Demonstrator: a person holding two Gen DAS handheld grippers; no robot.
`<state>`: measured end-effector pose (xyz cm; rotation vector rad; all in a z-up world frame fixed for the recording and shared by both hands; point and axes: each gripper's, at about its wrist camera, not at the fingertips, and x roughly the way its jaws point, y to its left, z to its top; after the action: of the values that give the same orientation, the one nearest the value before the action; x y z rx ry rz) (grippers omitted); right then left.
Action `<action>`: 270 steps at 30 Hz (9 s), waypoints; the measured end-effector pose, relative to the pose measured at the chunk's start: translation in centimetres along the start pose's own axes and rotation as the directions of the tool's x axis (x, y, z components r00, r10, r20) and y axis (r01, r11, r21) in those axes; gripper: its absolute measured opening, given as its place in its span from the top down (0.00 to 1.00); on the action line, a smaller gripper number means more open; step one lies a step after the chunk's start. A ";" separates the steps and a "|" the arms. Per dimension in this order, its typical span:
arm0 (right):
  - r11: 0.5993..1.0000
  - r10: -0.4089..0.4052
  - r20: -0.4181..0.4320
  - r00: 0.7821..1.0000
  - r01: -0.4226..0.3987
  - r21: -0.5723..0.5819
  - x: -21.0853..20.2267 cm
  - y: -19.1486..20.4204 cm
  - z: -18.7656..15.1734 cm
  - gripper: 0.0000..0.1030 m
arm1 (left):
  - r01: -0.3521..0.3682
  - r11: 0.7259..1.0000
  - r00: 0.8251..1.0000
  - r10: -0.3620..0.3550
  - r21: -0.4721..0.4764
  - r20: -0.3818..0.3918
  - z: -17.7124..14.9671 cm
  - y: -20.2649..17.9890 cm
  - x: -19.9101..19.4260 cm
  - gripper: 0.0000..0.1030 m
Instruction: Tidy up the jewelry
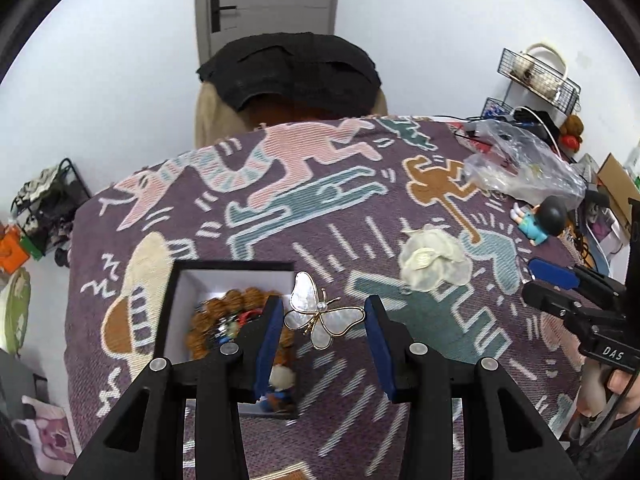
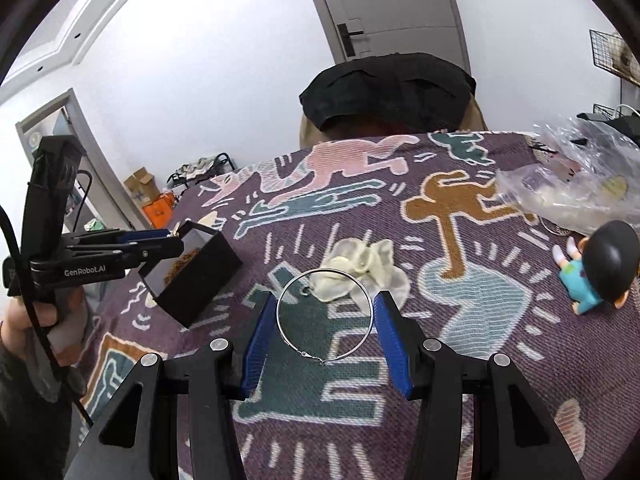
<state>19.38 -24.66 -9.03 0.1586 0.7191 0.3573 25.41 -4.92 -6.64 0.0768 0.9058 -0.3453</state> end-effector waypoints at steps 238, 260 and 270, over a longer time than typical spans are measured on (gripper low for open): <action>0.998 0.018 0.121 0.993 -0.026 0.062 -6.2 5.0 1.6 0.00 | -0.046 0.969 0.931 0.130 -0.243 0.342 -5.4 2.5 -13.0 0.00; 0.996 -0.079 0.167 0.983 0.083 -0.016 -12.0 4.1 -1.9 0.00 | -0.092 0.976 0.879 0.174 -0.199 0.444 -10.2 -1.6 -16.8 0.00; 0.995 -0.058 0.161 0.985 0.070 -0.071 -13.7 4.0 -3.8 0.00 | -0.157 0.962 0.881 0.239 -0.225 0.408 -14.2 -1.2 -16.3 0.00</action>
<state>6.25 -26.02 -2.33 0.0903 0.5508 0.3064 5.03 1.23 -2.55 -0.0785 0.4776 -0.0752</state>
